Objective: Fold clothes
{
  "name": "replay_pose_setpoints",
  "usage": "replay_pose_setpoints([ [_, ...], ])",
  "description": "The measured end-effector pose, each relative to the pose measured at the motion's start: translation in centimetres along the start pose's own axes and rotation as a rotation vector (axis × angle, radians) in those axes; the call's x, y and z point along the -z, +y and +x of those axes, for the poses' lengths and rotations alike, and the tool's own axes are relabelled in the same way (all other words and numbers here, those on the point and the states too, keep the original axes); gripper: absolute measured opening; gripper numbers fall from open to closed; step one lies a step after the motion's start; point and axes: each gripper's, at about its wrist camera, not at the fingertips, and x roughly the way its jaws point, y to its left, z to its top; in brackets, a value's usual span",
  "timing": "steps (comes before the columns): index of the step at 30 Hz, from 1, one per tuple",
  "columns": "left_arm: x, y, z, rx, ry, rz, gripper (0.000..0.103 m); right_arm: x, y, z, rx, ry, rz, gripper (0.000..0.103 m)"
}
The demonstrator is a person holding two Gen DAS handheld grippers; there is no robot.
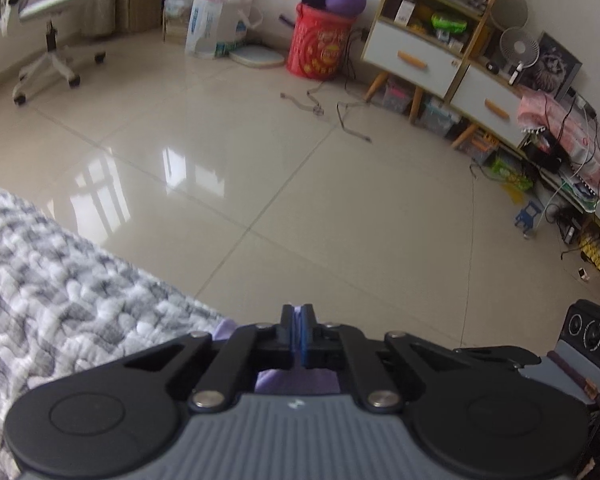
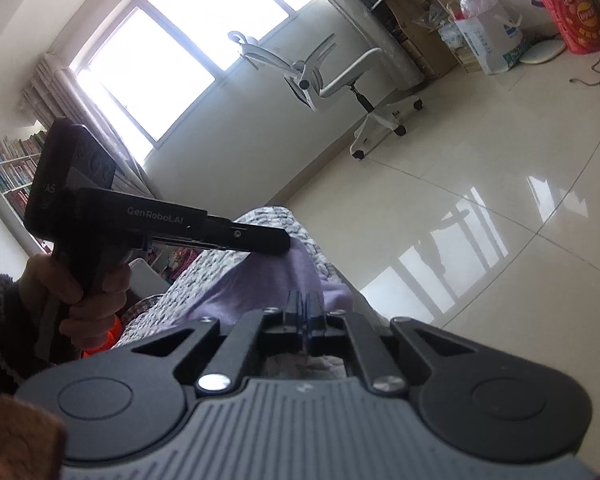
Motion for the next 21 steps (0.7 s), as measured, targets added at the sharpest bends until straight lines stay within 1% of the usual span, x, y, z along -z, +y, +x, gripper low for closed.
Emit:
replay_pose_setpoints([
  [5,-2.4,-1.6,-3.4,-0.032,-0.127,0.05,0.002,-2.5,1.3,-1.3,-0.048,-0.075,-0.029,0.004],
  [8,-2.9,-1.4,-2.4,-0.048,-0.115,0.053,0.002,-3.9,1.9,-1.6,-0.078,-0.113,-0.043,0.004],
  [10,-3.1,-1.3,-1.6,-0.06,-0.104,0.054,0.002,-4.4,1.8,-1.4,-0.082,-0.119,-0.05,0.003],
  [14,-3.6,-1.0,0.0,-0.082,-0.082,0.056,0.002,-3.9,0.4,0.4,-0.049,-0.062,-0.019,0.003],
  [19,-1.6,0.7,4.4,-0.105,0.007,0.011,0.002,-2.0,-1.6,2.5,0.023,0.043,0.033,0.004],
  [21,-1.3,1.2,5.5,-0.118,0.026,-0.002,0.002,-1.4,-2.4,3.0,0.039,0.067,0.056,0.004],
])
